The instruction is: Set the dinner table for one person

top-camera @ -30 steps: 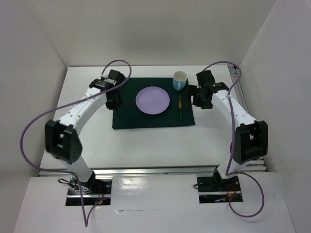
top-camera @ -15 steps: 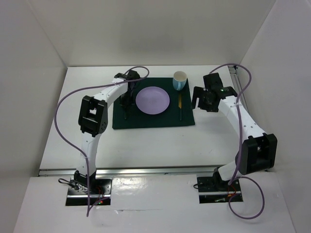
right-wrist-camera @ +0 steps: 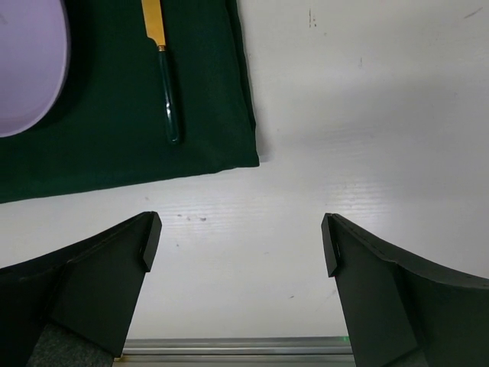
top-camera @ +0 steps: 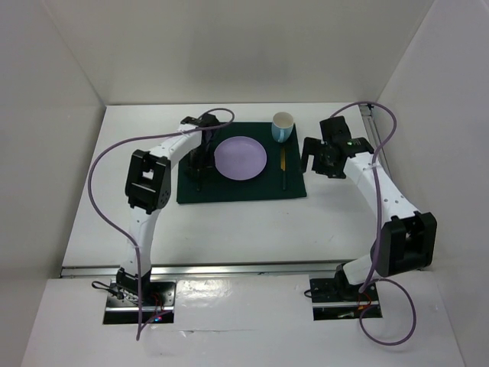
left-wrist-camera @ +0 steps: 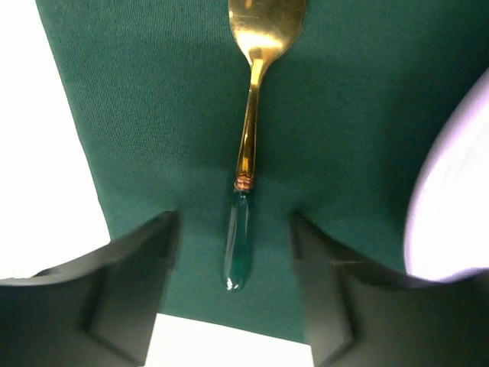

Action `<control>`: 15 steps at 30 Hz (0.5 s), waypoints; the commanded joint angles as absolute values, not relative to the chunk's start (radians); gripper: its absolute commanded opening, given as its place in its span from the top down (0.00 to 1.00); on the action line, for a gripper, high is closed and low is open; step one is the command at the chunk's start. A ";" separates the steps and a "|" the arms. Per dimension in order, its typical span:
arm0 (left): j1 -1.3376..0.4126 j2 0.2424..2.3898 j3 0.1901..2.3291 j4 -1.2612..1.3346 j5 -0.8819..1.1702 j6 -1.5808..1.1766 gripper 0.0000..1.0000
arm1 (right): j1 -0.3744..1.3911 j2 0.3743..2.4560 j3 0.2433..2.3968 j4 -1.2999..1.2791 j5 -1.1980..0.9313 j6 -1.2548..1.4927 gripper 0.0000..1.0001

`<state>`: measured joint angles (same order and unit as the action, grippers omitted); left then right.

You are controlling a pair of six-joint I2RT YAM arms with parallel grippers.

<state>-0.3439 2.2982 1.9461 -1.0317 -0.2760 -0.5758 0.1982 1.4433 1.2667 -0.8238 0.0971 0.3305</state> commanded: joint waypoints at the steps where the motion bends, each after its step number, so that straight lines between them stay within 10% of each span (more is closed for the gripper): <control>1: -0.348 2.226 1.991 -1.054 -0.279 -0.565 0.21 | 0.190 1.367 1.261 -0.796 0.117 0.365 0.00; 15: -0.348 1.581 1.563 -0.920 -0.202 -0.454 0.17 | 0.181 1.152 1.236 -0.689 0.310 0.500 0.00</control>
